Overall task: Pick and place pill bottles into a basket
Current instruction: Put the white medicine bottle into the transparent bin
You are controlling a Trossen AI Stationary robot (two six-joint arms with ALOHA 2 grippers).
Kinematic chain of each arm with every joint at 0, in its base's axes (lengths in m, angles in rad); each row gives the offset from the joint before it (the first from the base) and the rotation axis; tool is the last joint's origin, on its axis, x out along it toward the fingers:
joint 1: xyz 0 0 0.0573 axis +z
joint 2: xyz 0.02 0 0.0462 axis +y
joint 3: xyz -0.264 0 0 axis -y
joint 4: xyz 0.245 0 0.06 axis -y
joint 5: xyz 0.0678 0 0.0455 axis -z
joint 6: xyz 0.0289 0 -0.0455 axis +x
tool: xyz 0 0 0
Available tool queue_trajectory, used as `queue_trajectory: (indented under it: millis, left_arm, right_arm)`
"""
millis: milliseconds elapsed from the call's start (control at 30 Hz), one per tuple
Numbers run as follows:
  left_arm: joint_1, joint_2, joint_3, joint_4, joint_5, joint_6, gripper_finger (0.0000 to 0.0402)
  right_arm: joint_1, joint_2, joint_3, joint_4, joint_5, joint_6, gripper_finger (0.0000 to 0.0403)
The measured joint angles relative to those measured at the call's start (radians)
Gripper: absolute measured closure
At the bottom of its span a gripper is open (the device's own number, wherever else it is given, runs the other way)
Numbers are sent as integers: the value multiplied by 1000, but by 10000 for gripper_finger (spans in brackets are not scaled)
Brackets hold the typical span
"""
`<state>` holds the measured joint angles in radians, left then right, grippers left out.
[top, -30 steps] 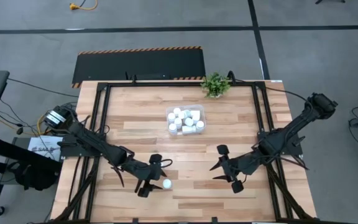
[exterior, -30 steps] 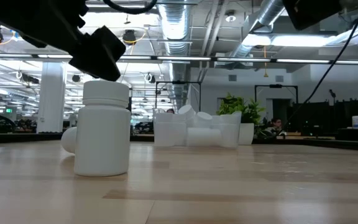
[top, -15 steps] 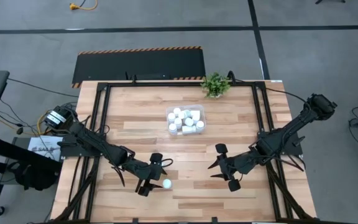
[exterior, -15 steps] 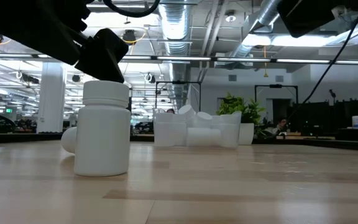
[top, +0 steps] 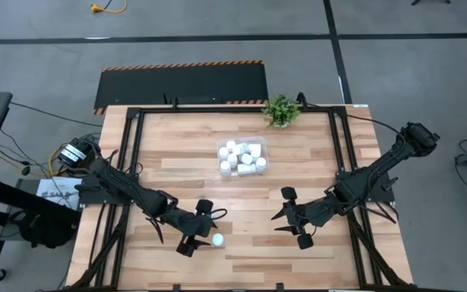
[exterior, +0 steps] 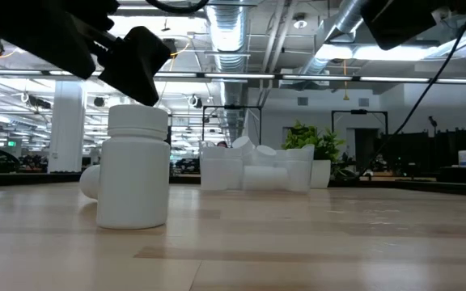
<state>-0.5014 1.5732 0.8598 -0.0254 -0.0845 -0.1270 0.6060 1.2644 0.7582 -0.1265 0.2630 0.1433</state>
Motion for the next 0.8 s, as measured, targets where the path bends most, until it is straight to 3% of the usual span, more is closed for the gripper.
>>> queue_trajectory:
  millis: [633, 800]
  left_arm:
    - [18, 9, 2, -2, 48, 37, 133]
    - [35, 91, 60, -15, 133, 78, 133]
  right_arm:
    - [-15, 0, 0, 0, 1, 42, 266]
    - [-17, 0, 2, -2, 0, 42, 264]
